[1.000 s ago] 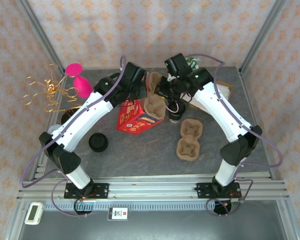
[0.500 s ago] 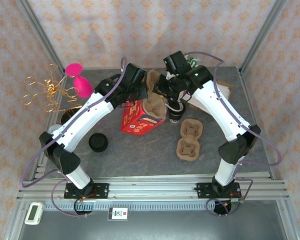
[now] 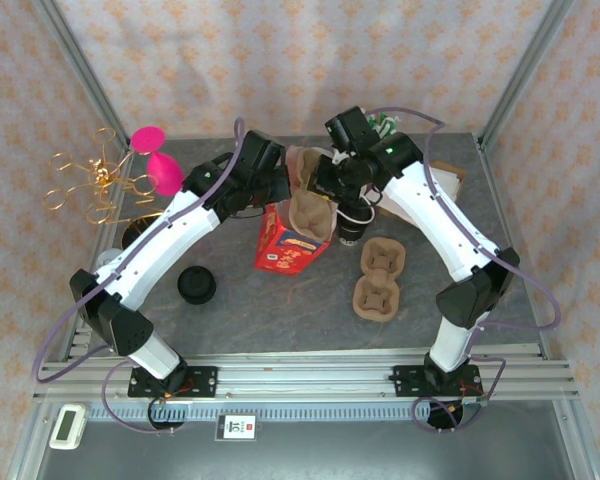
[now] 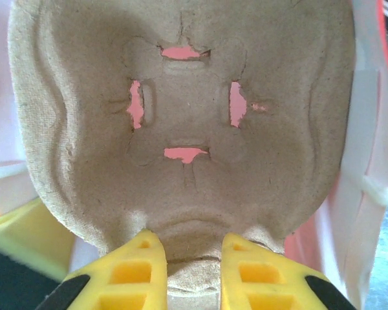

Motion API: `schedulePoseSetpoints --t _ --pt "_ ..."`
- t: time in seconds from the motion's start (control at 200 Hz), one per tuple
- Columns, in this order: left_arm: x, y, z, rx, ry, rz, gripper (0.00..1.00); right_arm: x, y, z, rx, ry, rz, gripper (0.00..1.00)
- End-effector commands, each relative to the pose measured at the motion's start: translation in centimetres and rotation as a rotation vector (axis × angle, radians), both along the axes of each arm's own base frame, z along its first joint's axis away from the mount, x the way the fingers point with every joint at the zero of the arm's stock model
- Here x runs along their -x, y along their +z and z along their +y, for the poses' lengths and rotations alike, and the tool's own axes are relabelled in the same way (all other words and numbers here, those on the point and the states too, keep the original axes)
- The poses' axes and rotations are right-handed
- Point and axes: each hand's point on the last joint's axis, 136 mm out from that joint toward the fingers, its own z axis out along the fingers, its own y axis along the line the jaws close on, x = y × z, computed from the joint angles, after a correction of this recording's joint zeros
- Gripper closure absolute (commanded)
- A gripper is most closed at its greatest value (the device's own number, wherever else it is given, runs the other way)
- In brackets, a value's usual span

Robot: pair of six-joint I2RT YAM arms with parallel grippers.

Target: Pack the takeout coffee

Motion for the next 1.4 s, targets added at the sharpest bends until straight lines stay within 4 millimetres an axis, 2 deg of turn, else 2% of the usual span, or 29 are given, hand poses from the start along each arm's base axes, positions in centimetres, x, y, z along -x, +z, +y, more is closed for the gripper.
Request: schedulePoseSetpoints --t 0.0,0.205,0.3,0.465,0.646,0.781,0.911,1.001,1.191,1.306,1.396 --pt "-0.1 1.6 0.1 0.05 0.007 -0.041 0.98 0.1 0.2 -1.7 0.056 -0.024 -0.031 0.82" --pt "-0.1 1.7 -1.1 0.122 -0.011 -0.041 0.98 -0.2 -1.2 -1.7 0.097 -0.037 -0.023 0.82" --pt "0.0 1.8 -1.3 0.145 -0.016 -0.047 0.98 -0.2 -1.5 -0.6 0.077 -0.018 -0.012 0.83" --pt "0.1 0.9 -0.8 0.122 -0.002 -0.037 0.97 -0.1 -1.7 0.8 0.034 0.008 -0.001 0.83" --pt "0.0 0.6 -0.9 0.12 -0.005 -0.032 0.97 0.0 -2.0 0.0 0.075 0.009 -0.005 0.82" --pt "0.1 0.4 -0.6 0.1 -0.002 -0.026 0.97 0.5 -1.3 -0.6 0.077 0.013 -0.013 0.77" --pt "0.1 0.2 -0.4 0.091 -0.002 -0.021 0.97 1.3 -1.9 -0.9 0.077 0.034 0.026 0.7" --pt "0.1 0.1 -0.5 0.097 -0.005 -0.019 0.98 1.2 -1.8 -1.5 0.071 0.021 0.014 0.66" --pt "0.0 -0.1 -0.8 0.107 -0.015 -0.015 0.98 1.5 -2.4 -1.3 0.013 0.035 0.043 0.62" --pt "-0.1 0.1 -1.0 0.109 -0.019 -0.018 0.98 1.9 -2.3 -0.4 -0.042 0.066 0.058 0.59" --pt "-0.1 0.2 -1.1 0.116 -0.022 -0.02 0.98 2.0 -2.9 -0.8 -0.02 0.061 0.071 0.56"
